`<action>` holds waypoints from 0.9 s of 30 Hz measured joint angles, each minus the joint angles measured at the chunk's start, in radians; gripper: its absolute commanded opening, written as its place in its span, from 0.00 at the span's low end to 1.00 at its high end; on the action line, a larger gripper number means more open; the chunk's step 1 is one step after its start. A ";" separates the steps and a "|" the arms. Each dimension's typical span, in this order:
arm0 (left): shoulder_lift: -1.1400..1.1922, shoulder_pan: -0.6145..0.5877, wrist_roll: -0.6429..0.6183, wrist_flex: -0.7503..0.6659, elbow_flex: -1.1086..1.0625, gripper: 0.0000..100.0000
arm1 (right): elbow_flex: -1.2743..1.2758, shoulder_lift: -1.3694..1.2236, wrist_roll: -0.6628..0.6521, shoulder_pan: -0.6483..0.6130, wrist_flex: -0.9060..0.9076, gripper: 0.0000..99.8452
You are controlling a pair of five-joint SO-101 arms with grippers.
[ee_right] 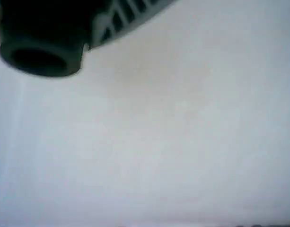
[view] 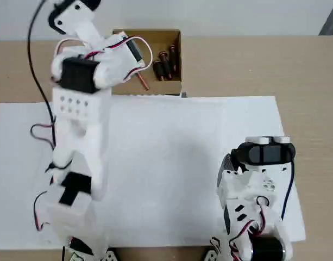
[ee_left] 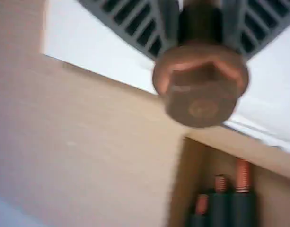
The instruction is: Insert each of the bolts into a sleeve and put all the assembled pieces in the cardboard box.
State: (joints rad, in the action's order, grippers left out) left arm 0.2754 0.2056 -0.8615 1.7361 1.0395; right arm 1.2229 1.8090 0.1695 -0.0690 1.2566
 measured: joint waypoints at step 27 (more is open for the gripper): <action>-0.565 0.118 0.532 0.005 0.015 0.01 | 0.009 0.000 -0.026 -0.002 0.000 0.00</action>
State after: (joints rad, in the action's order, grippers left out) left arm -0.2892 0.3237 -0.3291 1.7407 1.0549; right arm 1.2321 1.8090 0.1435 -0.0706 1.2566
